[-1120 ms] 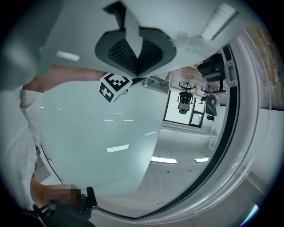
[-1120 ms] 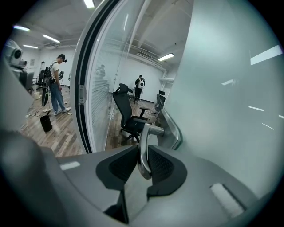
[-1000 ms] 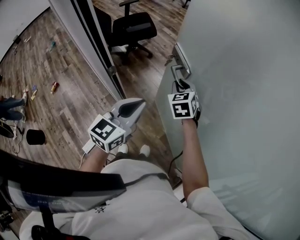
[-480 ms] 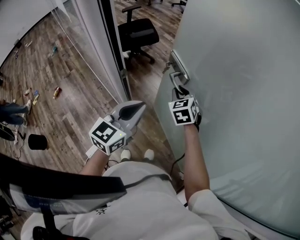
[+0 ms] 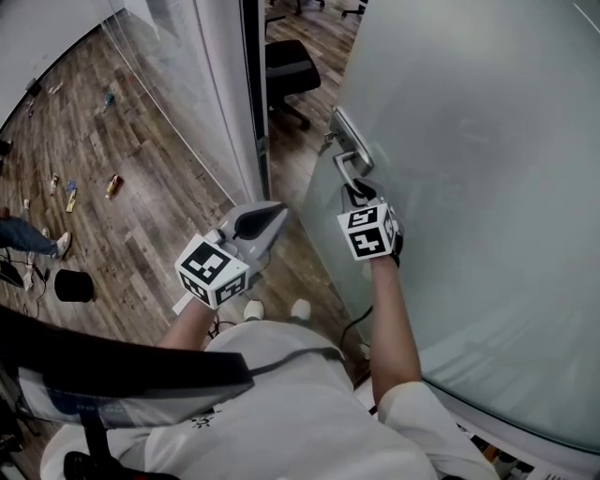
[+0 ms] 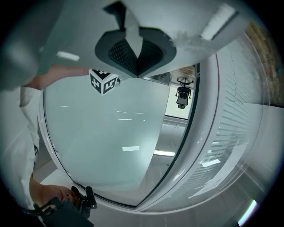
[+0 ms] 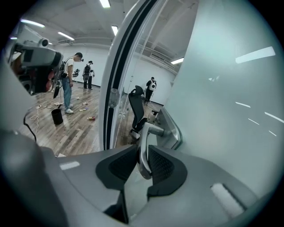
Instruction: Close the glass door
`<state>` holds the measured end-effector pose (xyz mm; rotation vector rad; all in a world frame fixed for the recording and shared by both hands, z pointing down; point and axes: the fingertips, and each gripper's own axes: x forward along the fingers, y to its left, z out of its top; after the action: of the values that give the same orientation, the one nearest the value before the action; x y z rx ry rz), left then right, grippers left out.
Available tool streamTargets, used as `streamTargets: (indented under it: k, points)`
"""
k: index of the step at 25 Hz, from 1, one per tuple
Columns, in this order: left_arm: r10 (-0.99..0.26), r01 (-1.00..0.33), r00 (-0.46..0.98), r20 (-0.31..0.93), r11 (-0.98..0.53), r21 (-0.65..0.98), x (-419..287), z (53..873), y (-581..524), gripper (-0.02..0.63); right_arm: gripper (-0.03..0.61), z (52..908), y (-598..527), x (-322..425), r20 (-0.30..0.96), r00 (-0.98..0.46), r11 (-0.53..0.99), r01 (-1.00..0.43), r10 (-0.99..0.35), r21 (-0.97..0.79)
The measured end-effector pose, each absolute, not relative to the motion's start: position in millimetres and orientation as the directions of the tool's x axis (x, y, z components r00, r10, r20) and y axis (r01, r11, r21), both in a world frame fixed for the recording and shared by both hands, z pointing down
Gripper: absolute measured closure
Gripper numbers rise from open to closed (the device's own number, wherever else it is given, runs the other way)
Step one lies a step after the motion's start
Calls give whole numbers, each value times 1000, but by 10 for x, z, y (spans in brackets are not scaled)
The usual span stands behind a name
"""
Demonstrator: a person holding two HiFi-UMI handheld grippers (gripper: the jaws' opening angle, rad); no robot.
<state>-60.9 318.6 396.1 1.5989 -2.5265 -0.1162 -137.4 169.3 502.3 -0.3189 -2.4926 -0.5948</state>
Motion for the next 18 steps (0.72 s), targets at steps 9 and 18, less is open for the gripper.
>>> streamTargets:
  k: [9,18]
  points:
    - [-900,-887,-429,73,435,152,-606,3792,3331,610,495,4883,1870,-1228,577,-808,859,375,119,349]
    - [-895,-883,-438,77,445,151,-664,3642,3252,611,495,4764,1865,-1179,578,-801,844,411,154,345]
